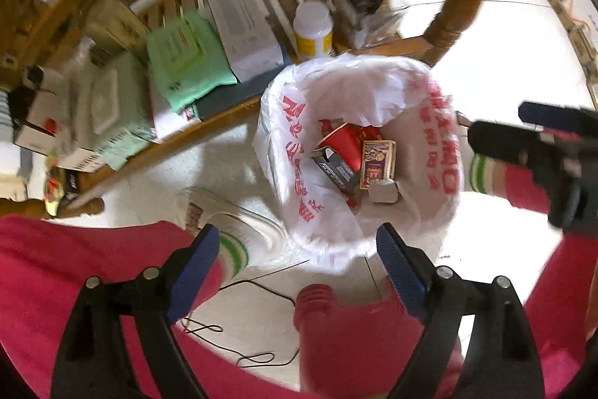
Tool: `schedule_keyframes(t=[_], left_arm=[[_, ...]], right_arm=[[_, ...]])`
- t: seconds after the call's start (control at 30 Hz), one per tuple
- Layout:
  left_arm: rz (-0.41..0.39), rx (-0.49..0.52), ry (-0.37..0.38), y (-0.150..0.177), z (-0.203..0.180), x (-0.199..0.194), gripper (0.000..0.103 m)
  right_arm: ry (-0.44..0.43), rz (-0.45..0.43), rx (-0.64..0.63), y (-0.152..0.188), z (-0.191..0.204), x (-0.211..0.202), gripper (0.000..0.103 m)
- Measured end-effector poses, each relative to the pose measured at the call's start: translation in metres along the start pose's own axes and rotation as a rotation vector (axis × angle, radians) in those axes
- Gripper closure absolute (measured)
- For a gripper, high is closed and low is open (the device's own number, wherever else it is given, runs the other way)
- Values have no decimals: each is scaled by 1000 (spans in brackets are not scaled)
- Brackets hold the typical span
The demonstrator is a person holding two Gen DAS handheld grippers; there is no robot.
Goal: Collect trash
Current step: 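Raise both tools back over the table toward the remaining items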
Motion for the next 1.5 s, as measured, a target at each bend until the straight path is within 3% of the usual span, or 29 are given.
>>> schedule_keyframes(t=[0.1,0.33,0.43,0.63,0.77,1.03,1.17,1.5], left_arm=[[-77,54,-14,1,4,-43,19],[-306,215,-173,-27,48,-169,14],[-365,254,-242,-46,74,-224,14],[-448,309,-165,-69,93,-315,10],[-499,408,-189,-80,97,-346,9],[-458,599,-245,-89,100,-330,9],[-419,674,-260,-92,100,-308,9],[-331,773,-206,-115,102,-247,9]], right_arm=[[20,-73,-50,-4,6,-43,19],[141,-285,-272,-33,36,-165,15],[211,-380,-406,-49,63,-220,13],[162,-474,-536,-71,106,-299,11],[121,-508,-594,-82,131,-333,10],[137,-511,-694,-110,162,-359,10],[159,-473,-750,-122,172,-349,10],[142,-361,-879,-144,199,-300,10]])
Point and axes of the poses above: each gripper's, at about its wrist camera, not at the fingertips, and x roughly the way its jaws point, z to its left, y to its underside, the point moved 7 cm from there along x, roughly the way its jaws point, and after that the axes turned 2 degrees about -x, right-handed, at the moved point
